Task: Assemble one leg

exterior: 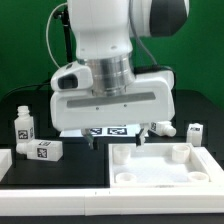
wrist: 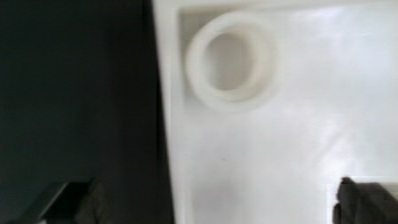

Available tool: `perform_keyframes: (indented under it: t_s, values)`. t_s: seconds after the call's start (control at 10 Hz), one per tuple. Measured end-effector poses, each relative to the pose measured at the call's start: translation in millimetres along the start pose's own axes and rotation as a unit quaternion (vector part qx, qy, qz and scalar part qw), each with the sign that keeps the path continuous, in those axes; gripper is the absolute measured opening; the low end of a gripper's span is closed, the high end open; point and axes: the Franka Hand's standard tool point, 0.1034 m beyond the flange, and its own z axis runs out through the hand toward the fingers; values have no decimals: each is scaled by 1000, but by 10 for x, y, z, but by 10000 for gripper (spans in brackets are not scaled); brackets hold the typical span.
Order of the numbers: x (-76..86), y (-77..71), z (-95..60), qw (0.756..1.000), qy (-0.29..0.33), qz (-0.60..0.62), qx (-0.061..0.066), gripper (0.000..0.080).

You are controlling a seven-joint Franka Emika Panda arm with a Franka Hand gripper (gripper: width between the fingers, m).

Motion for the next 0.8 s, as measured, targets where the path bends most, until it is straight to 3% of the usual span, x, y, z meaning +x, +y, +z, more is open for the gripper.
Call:
perform_keyframes:
  t_s: [0.2,0.3,0.6,0.7,0.8]
  values:
    - [-216,-413,-210,1000,3,14,2,648]
    - [-222,-428,-172,1000,22,10,-2,649]
    - [-312,-427,-117,997,-70,25,6,649]
    - [-496,-439,12,991,-122,50,2,649]
    - [-611,-588,43,984,-157,79,-4,649]
